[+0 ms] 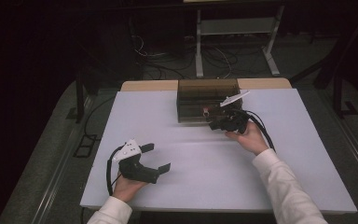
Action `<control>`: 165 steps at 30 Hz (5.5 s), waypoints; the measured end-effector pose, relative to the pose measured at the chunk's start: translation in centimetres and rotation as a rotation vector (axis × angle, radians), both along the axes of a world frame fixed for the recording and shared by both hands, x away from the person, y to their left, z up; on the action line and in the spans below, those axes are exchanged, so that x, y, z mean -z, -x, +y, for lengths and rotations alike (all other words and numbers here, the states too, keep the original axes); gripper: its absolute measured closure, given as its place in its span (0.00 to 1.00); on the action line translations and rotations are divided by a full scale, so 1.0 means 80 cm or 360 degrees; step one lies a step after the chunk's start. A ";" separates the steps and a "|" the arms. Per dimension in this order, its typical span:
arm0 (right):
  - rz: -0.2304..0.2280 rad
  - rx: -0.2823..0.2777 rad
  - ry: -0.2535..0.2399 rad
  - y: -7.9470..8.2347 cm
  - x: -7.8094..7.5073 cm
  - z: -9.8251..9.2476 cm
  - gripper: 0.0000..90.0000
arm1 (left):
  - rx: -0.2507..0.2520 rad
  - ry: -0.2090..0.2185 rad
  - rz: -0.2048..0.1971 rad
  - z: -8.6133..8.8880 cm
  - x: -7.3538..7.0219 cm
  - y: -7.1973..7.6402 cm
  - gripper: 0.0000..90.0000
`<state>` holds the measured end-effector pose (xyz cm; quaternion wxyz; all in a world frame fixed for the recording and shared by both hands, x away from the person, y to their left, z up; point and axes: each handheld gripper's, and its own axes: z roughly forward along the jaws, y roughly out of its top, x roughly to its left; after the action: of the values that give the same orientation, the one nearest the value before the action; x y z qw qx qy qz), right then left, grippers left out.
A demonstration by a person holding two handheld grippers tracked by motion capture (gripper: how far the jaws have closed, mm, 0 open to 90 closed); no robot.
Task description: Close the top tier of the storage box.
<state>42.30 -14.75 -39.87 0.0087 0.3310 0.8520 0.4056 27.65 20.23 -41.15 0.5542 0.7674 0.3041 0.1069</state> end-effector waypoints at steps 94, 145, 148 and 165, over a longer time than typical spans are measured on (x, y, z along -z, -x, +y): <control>0.0000 0.0198 -0.0022 -0.052 0.007 0.003 0.99 | 0.0003 -0.0001 -0.0006 0.001 -0.001 0.000 0.00; -0.0153 0.0138 -0.0163 0.018 -0.041 -0.043 0.48 | -0.0009 0.0013 -0.0002 0.001 -0.001 0.006 0.00; -0.0159 0.0154 -0.0159 0.025 -0.043 -0.049 0.42 | -0.0005 0.0016 -0.0003 0.001 -0.002 0.006 0.00; -0.0186 0.0263 -0.0124 0.062 -0.030 -0.079 0.11 | -0.0003 0.0023 0.0004 -0.001 -0.001 0.004 0.00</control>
<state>37.31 -21.04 -37.44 0.0788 0.3759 0.8035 0.4549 27.35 20.16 -41.06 0.5592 0.7633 0.3063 0.1044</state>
